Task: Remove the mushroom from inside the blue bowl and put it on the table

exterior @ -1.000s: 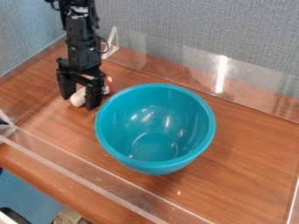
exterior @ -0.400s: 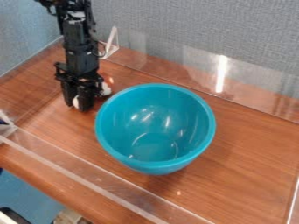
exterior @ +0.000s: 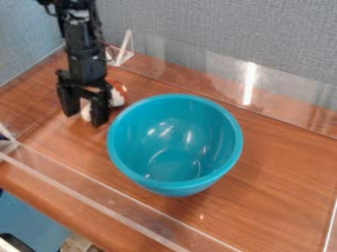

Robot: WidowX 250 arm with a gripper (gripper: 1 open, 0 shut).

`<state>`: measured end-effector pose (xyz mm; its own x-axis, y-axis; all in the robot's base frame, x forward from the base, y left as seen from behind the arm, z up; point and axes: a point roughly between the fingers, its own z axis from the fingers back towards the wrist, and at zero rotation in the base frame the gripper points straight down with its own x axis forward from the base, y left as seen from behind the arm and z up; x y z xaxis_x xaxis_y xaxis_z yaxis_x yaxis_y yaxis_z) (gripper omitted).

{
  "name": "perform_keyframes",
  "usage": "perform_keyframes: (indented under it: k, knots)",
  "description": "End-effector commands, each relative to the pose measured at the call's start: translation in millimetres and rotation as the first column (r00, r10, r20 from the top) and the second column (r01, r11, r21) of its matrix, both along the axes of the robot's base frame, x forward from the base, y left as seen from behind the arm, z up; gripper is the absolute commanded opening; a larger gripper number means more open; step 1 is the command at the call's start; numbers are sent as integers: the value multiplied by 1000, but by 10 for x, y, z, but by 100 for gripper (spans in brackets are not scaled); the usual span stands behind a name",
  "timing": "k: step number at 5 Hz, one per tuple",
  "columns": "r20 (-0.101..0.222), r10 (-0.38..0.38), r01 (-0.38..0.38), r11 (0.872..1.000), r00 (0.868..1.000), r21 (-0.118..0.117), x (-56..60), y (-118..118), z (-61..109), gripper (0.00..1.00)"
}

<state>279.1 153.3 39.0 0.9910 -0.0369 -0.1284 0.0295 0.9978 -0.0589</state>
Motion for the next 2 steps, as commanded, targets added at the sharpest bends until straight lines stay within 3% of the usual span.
perform_keyframes:
  k: [1, 2]
  knots:
    - [75, 7, -10, 999, 997, 30, 4, 66, 271, 100]
    - [81, 10, -12, 1000, 997, 28, -5, 55, 277, 100]
